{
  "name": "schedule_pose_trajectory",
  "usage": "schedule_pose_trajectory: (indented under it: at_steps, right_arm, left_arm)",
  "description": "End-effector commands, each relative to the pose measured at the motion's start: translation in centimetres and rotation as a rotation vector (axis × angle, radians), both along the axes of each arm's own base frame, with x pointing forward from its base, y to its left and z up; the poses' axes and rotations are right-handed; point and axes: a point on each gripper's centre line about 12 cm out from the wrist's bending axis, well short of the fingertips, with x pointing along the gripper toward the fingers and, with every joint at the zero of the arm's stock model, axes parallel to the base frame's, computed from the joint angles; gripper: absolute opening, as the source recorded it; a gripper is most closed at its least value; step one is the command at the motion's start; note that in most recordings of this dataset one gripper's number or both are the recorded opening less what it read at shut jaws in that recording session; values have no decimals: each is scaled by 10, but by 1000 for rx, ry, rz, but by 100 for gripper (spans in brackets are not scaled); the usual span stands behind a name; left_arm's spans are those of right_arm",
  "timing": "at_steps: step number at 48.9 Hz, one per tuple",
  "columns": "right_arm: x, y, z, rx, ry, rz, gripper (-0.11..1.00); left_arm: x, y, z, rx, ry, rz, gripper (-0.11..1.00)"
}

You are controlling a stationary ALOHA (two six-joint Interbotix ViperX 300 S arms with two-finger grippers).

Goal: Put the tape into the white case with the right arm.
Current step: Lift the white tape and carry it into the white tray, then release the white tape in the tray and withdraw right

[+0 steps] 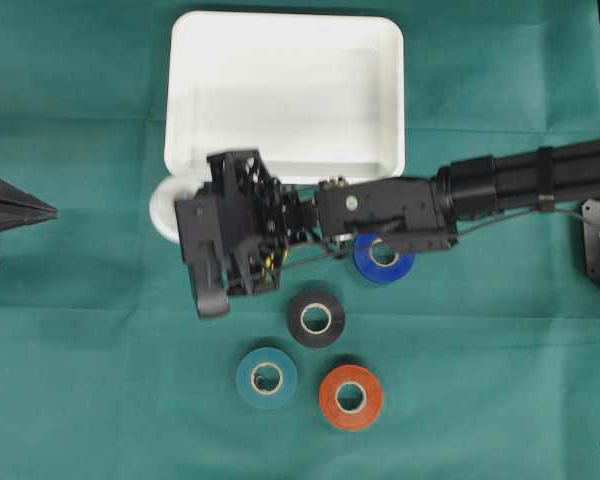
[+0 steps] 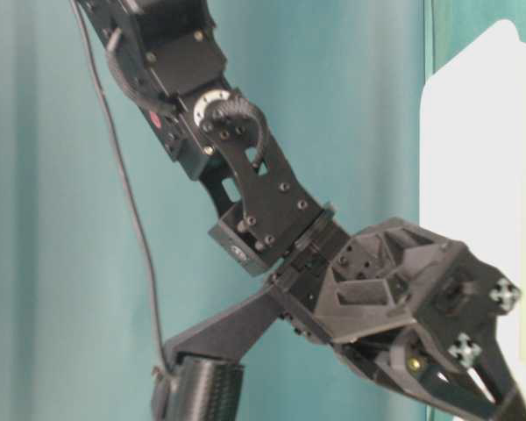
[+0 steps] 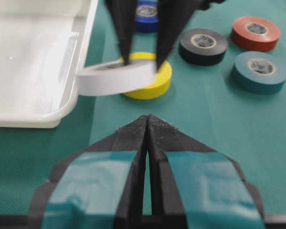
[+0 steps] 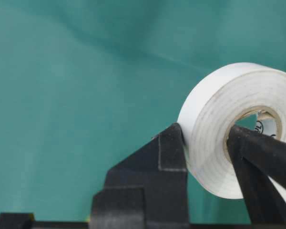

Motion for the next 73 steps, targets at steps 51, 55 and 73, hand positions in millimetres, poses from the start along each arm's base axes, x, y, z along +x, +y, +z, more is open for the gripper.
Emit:
schedule_pose_trajectory:
  at_steps: [51,55,73]
  right_arm:
    - [-22,-147,23,-50,-48,-259,3]
    - [-22,-147,22,-49,-47,-259,3]
    - [-25,-143,31,-51,-63,-253,69]
  left_arm:
    - [1,0,4,0,-8,-3,0]
    - [1,0,4,0,-8,-3,0]
    - [1,0,4,0,-8,-3,0]
